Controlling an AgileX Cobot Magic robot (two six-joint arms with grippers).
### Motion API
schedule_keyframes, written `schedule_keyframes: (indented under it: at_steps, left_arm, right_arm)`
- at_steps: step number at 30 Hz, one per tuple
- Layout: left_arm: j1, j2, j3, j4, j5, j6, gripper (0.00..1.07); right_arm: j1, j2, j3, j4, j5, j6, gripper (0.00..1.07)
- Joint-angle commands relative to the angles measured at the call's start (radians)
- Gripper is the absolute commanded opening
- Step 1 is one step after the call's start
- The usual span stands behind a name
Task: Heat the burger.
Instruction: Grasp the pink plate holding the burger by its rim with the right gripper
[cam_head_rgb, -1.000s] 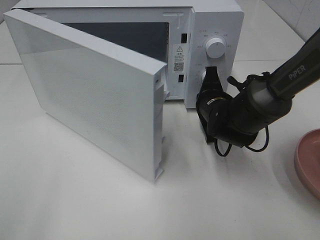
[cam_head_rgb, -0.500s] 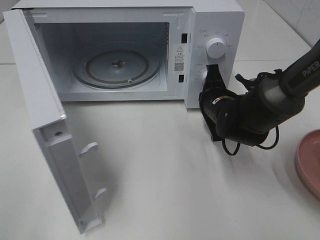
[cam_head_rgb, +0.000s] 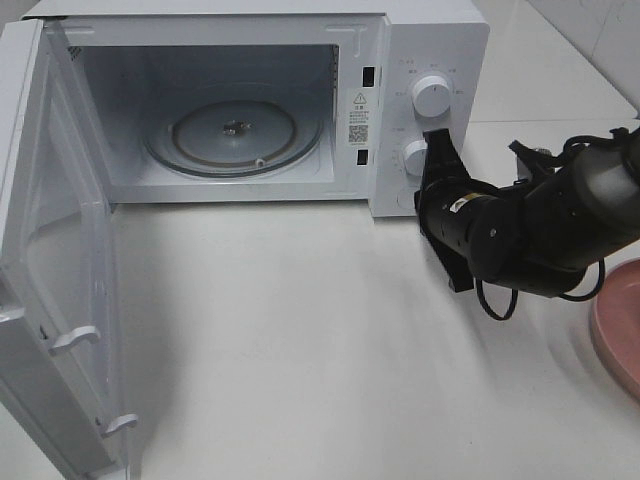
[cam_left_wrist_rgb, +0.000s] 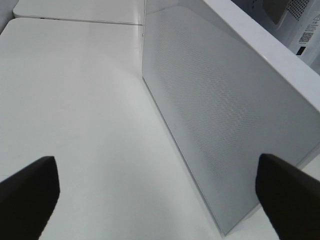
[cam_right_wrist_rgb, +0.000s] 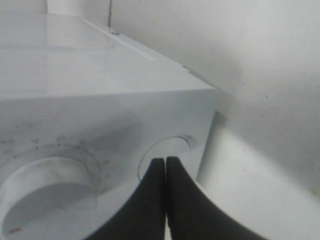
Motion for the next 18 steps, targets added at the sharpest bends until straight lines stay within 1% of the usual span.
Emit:
schedule_keyframes:
  at_steps: [1,5,11,12,13,16,18]
  left_arm:
    - [-0.004,-0.002,0.001,-0.002,0.003,-0.001,1.00]
    - [-0.004,-0.002,0.001,-0.002,0.003,-0.001,1.00]
    - [-0.004,-0.002,0.001,-0.002,0.003,-0.001,1.00]
    - [-0.004,-0.002,0.001,-0.002,0.003,-0.001,1.00]
    - [-0.004,-0.002,0.001,-0.002,0.003,-0.001,1.00]
    - [-0.004,-0.002,0.001,-0.002,0.003,-0.001,1.00]
    - [-0.004,-0.002,0.001,-0.002,0.003,-0.001,1.00]
  right_arm:
    - [-0.005,-0.021,0.009,-0.025,0.023,-0.028,0.00]
    - [-0.005,-0.066,0.046,-0.066,0.083,-0.041,0.00]
    - [-0.005,-0.126,0.090,-0.084,0.131,-0.114,0.00]
    - [-0.005,-0.155,0.104,-0.098,0.160,-0.158,0.00]
    - [-0.005,-0.182,0.112,-0.138,0.199,-0.216,0.00]
    - [-0.005,-0.196,0.112,-0.164,0.231,-0.261,0.00]
    - [-0.005,-0.252,0.112,-0.256,0.376,-0.435,0.00]
